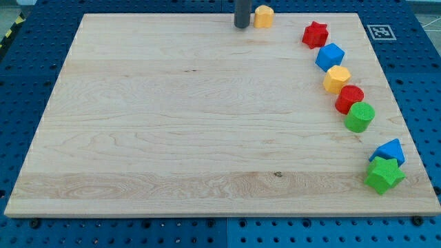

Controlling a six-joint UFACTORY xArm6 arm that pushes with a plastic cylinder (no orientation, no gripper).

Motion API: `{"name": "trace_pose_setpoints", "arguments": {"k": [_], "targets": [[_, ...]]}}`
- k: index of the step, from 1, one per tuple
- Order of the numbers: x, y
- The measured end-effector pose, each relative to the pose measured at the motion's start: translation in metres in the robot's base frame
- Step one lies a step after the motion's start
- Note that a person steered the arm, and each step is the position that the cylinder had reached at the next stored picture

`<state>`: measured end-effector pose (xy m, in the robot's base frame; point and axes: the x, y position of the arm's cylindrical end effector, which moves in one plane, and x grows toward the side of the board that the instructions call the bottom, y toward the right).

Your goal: Push the yellow heart to the top of the red star

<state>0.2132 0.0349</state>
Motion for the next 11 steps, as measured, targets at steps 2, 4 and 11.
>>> {"name": "trace_pose_setpoints", "arguments": {"k": [2, 4, 11], "targets": [[-0.017, 0.041], [0.000, 0.015], [0.022, 0.071]]}}
